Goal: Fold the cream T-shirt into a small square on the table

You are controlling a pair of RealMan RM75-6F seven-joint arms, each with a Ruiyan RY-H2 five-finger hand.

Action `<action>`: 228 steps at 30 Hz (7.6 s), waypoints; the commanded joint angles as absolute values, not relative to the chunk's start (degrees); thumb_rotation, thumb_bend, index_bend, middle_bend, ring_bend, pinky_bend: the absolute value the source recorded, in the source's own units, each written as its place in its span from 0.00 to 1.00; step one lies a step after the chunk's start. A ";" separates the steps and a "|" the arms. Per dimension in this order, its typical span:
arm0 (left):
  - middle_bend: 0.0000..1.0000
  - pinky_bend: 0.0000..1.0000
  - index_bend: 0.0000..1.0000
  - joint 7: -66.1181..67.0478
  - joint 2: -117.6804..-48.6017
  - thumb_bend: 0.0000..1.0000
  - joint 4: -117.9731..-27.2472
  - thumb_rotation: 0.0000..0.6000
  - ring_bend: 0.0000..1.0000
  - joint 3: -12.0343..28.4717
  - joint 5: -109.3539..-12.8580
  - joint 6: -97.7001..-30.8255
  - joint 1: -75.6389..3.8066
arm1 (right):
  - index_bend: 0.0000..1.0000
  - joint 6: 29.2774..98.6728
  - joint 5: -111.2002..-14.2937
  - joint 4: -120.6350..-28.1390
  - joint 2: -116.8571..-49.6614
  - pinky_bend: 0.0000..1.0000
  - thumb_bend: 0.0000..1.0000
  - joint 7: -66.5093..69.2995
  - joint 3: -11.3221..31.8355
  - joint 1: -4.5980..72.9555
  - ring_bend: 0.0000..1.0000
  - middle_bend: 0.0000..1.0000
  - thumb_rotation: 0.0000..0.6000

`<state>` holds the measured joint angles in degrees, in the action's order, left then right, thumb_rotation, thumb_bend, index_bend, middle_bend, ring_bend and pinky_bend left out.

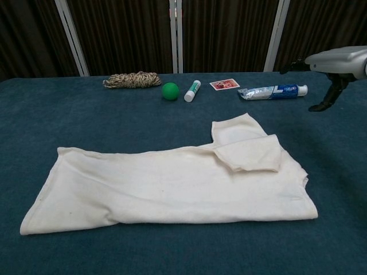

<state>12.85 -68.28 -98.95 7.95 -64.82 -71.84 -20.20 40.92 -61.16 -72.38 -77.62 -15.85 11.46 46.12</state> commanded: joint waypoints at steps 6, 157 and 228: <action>0.00 0.00 0.00 12.59 -68.61 0.46 -97.80 1.00 0.00 8.38 -63.65 -70.97 -20.39 | 0.22 30.18 -54.36 -60.11 -86.21 0.00 0.27 -14.93 14.62 55.74 0.00 0.00 1.00; 0.00 0.00 0.00 12.90 -68.71 0.46 -98.42 1.00 0.00 7.90 -64.03 -69.71 -20.28 | 0.29 45.84 -80.20 -68.28 -91.48 0.02 0.31 -19.20 2.54 46.68 0.00 0.00 1.00; 0.00 0.00 0.47 -19.00 -87.85 0.30 -43.15 1.00 0.00 -10.79 -111.17 -72.05 -34.22 | 0.00 87.13 -83.50 -86.92 -73.48 0.00 0.00 -7.68 4.78 16.35 0.00 0.00 1.00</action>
